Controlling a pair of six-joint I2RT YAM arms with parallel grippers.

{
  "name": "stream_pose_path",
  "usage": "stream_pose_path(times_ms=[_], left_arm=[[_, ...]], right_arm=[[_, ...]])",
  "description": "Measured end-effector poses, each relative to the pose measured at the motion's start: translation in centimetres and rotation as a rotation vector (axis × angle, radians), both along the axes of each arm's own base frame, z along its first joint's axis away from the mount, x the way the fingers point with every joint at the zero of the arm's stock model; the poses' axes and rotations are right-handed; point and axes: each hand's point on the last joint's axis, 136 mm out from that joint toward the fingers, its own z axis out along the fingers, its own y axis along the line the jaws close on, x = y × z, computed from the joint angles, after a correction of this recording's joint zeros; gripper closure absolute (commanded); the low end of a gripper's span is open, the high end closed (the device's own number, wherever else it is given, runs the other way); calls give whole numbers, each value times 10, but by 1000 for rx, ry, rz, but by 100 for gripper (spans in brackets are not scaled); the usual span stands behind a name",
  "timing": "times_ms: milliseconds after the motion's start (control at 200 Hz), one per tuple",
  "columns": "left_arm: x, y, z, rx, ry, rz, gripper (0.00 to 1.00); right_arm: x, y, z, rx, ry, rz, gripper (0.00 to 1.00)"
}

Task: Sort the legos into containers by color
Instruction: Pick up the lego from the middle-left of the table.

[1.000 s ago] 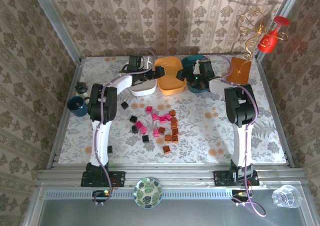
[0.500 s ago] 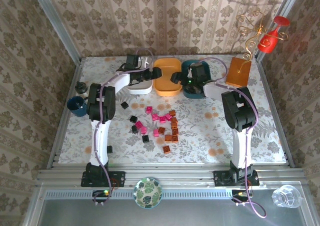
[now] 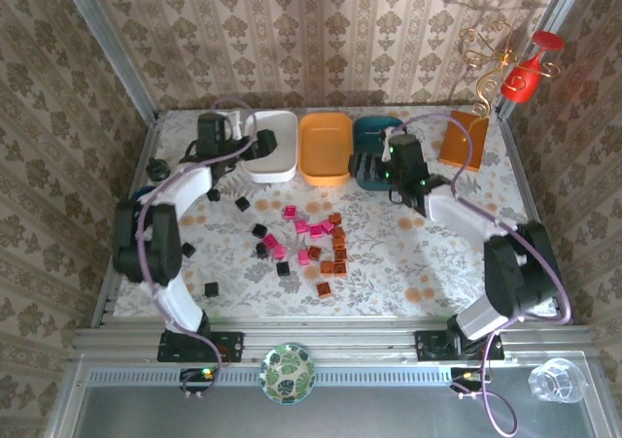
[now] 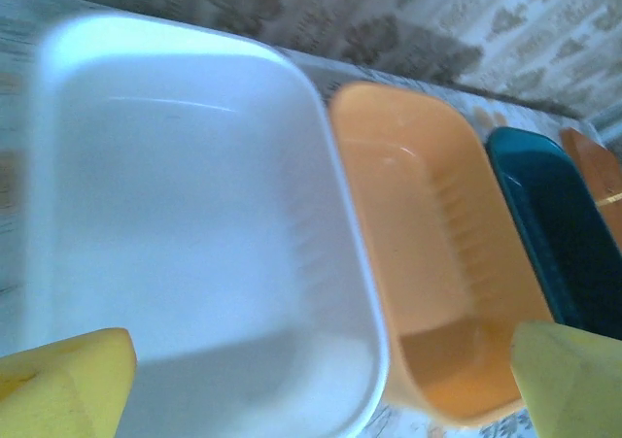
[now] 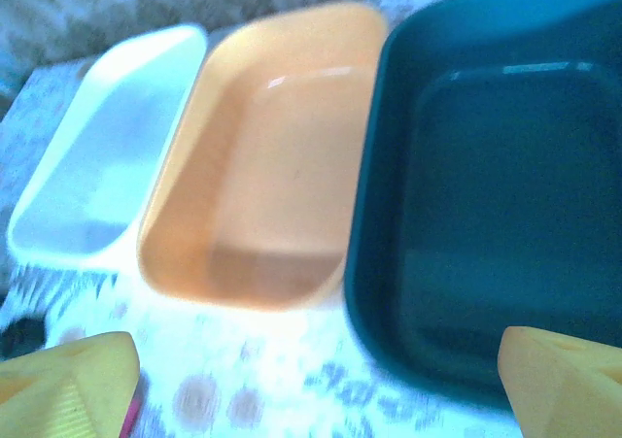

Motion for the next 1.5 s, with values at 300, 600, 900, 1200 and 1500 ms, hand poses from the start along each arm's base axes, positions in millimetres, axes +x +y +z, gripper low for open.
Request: stream_pose_path(times_ms=[300,600,900,1200,1500], left_arm=[[-52,103,-62,256,176,257,0],[-40,136,-127,448,442,232,15],[-37,135,-149,495,534,158,40],[-37,133,-157,515,560,128,62],[-60,124,-143,529,517,130,71]], right_arm=[[-78,37,-19,-29,23,172,4],[-87,43,-33,-16,40,209,4],[-92,39,-38,-22,42,204,4],[-92,39,-38,-23,41,202,4],[-90,35,-38,-34,36,185,4]])
